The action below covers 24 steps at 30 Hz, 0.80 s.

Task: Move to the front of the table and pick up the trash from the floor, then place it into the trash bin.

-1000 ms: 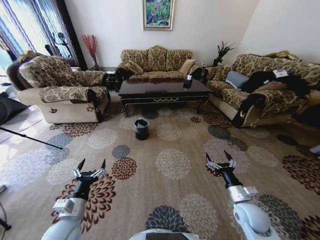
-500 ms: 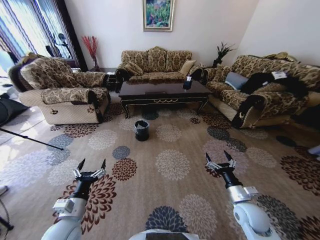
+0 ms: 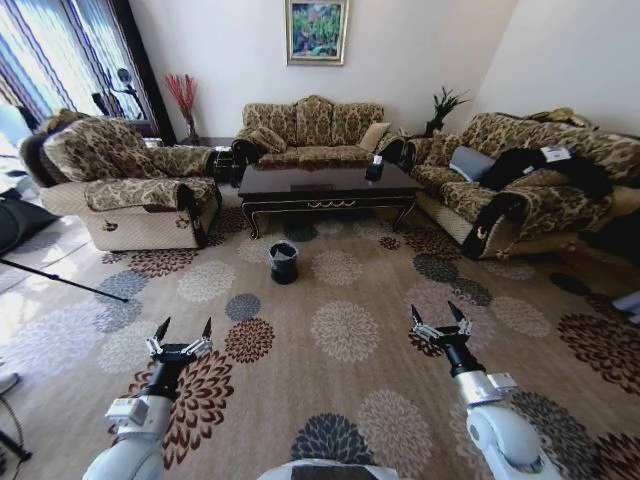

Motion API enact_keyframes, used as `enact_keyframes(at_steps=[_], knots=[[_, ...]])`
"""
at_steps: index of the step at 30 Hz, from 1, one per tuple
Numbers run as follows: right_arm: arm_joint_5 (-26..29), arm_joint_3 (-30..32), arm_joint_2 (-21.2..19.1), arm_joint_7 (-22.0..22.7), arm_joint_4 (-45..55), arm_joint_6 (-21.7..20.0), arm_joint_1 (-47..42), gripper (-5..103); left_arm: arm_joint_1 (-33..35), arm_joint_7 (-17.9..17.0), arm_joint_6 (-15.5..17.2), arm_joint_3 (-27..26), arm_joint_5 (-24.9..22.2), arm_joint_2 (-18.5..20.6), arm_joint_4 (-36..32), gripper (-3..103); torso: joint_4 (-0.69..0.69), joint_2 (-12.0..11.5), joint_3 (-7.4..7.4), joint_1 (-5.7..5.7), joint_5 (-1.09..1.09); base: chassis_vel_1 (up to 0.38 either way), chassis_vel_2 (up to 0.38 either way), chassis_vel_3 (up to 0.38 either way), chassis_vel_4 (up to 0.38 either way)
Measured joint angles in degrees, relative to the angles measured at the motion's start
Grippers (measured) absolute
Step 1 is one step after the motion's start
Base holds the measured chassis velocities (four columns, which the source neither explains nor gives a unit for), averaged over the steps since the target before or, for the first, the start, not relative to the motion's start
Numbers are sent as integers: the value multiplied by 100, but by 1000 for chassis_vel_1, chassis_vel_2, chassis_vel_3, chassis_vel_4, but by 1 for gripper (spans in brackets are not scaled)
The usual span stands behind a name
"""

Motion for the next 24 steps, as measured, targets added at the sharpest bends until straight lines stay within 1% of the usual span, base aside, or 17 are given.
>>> enact_keyframes(at_steps=[6,24], knots=[[0,0,0,0,0,0,0,100,0,0,0,0,0,0,0,100,0,119,66,54,0,0,0,0,0],[0,0,0,0,0,0,0,100,0,0,0,0,0,0,0,100,0,654,361,294,0,0,0,0,0]])
